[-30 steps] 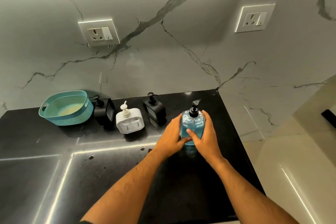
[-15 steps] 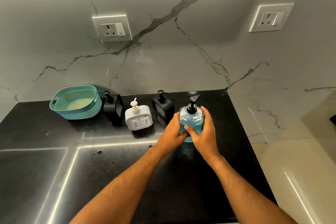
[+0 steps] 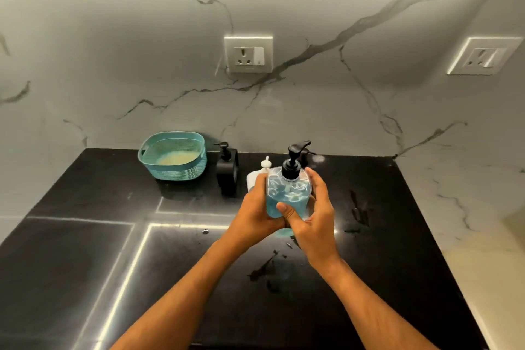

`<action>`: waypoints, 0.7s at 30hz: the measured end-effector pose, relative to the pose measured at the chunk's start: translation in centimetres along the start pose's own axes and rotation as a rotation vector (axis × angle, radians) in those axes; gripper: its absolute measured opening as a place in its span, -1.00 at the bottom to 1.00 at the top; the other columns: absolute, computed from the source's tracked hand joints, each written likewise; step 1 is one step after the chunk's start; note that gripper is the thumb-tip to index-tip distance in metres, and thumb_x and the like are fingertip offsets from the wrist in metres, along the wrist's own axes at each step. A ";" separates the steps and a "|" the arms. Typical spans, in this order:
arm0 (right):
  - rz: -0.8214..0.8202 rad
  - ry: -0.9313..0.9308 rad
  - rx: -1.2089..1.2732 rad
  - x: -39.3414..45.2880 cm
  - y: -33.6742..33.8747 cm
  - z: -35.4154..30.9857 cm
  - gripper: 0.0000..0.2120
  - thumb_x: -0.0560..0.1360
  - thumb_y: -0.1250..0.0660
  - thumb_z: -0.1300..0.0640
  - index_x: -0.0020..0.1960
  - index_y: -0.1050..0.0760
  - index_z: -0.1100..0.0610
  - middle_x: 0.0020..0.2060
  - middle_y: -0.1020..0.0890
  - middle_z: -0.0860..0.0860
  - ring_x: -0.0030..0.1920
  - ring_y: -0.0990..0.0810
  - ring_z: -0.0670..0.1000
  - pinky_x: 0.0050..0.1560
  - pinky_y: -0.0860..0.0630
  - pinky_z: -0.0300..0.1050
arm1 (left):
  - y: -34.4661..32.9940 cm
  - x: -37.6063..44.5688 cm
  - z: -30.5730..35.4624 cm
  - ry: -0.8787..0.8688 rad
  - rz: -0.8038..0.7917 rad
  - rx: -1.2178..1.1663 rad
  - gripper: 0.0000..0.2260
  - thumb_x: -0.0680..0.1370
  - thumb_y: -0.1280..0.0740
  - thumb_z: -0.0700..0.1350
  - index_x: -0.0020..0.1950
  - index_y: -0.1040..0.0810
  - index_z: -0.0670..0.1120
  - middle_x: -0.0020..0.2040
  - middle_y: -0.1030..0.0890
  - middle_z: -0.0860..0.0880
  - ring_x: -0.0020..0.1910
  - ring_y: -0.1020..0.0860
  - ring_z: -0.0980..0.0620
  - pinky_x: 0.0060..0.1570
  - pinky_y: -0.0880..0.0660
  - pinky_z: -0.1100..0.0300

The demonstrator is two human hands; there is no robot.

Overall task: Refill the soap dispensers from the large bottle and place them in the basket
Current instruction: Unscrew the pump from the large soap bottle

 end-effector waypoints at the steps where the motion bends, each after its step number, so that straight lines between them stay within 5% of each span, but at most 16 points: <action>1: -0.015 -0.006 0.004 -0.4 -1.1 -0.4 -0.24 0.43 -0.57 0.26 0.54 -0.30 0.19 0.36 -0.54 -0.03 0.33 -0.56 -0.12 0.23 -0.54 -0.28 | 1.0 -0.5 -0.3 0.010 0.012 0.005 -0.20 0.35 -0.70 -0.15 0.45 -0.34 0.04 0.23 -0.60 0.21 0.19 -0.62 0.28 0.12 -0.58 0.32; 10: -0.107 0.101 -0.071 -1.7 -5.3 -3.6 -0.24 0.43 -0.58 0.01 0.52 -0.33 0.12 0.37 -0.50 -0.07 0.39 -0.51 0.00 0.30 -0.55 -0.13 | 5.4 -3.9 -1.8 0.042 0.168 -0.004 -0.28 0.26 -0.74 -0.14 0.29 -0.45 0.10 0.09 -0.61 0.42 0.09 -0.62 0.33 -0.01 -0.53 0.44; 13: 0.018 0.161 -0.149 -0.8 -5.1 -5.2 -0.36 0.41 -0.61 -0.02 0.39 -0.46 0.13 0.23 -0.56 -0.02 0.22 -0.59 0.05 0.19 -0.62 -0.03 | 4.8 -4.0 -1.6 0.073 0.145 -0.005 -0.30 0.27 -0.74 -0.10 0.22 -0.42 0.21 0.07 -0.62 0.40 0.06 -0.64 0.31 -0.02 -0.58 0.37; 15: 0.059 0.198 -0.232 0.0 -4.6 -5.8 -0.51 0.40 -0.62 -0.03 0.21 -0.54 0.13 0.06 -0.61 -0.01 0.06 -0.63 0.02 0.06 -0.64 0.01 | 4.0 -4.0 -1.5 0.083 0.141 -0.009 -0.32 0.26 -0.75 -0.06 0.24 -0.45 0.12 0.03 -0.65 0.26 0.04 -0.66 0.23 -0.04 -0.61 0.31; 21: 0.088 0.210 -0.267 1.7 -2.8 -7.0 -0.64 0.36 -0.66 0.04 0.05 -0.63 0.15 -0.09 -0.67 -0.04 -0.08 -0.65 -0.12 -0.03 -0.60 -0.29 | 2.7 -3.3 0.7 0.063 0.154 -0.019 -0.30 0.28 -0.73 0.00 0.29 -0.46 -0.06 0.05 -0.64 0.17 0.04 -0.66 0.21 -0.06 -0.60 0.34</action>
Point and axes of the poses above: each hand's wrist, its own x-axis towards the middle knuckle, its own y-axis out of the back of the hand, z = x × y, the point moved 2 cm from there along x, towards the middle knuckle
